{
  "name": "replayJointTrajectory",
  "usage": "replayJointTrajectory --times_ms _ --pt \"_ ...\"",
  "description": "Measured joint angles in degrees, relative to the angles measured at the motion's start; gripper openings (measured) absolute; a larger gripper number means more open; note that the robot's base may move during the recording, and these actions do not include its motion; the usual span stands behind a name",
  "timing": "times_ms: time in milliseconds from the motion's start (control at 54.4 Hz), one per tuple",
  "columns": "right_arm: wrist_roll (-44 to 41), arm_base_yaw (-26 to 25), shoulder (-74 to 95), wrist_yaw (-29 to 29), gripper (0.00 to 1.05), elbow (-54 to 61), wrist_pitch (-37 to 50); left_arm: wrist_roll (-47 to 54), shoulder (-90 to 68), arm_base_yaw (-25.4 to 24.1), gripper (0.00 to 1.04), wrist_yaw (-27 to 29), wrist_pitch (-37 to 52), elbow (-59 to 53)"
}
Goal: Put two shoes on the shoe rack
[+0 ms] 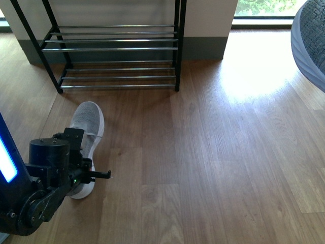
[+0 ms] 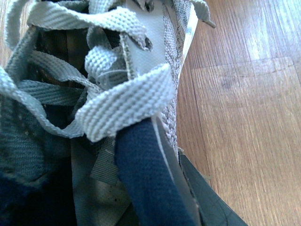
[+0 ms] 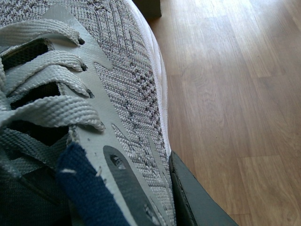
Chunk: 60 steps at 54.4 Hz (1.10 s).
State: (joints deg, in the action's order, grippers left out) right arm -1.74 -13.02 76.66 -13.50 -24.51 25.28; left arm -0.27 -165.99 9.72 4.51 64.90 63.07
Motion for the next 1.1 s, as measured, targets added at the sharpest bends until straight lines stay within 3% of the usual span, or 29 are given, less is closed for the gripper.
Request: replayJointTrajectory --times_ms 845,882,956,1048,1103 --pt "0.0 0.0 0.0 0.0 0.02 0.0 0.0 -0.3 -2.5 0.8 0.02 9.7 9.7 0.0" --pt "0.0 0.0 0.0 0.0 0.02 0.0 0.0 0.2 2.2 0.0 0.02 7.8 3.8 -4.3" --pt "0.0 0.0 0.0 0.0 0.02 0.0 0.0 1.3 21.2 -3.1 0.02 4.7 -17.0 -22.7" --pt "0.0 0.0 -0.1 0.1 0.02 0.0 0.0 1.9 46.1 -4.5 0.02 9.3 -31.3 -42.0" --pt "0.0 0.0 -0.1 0.2 0.02 0.0 0.0 1.9 57.2 -5.2 0.02 10.1 -33.5 -47.6"
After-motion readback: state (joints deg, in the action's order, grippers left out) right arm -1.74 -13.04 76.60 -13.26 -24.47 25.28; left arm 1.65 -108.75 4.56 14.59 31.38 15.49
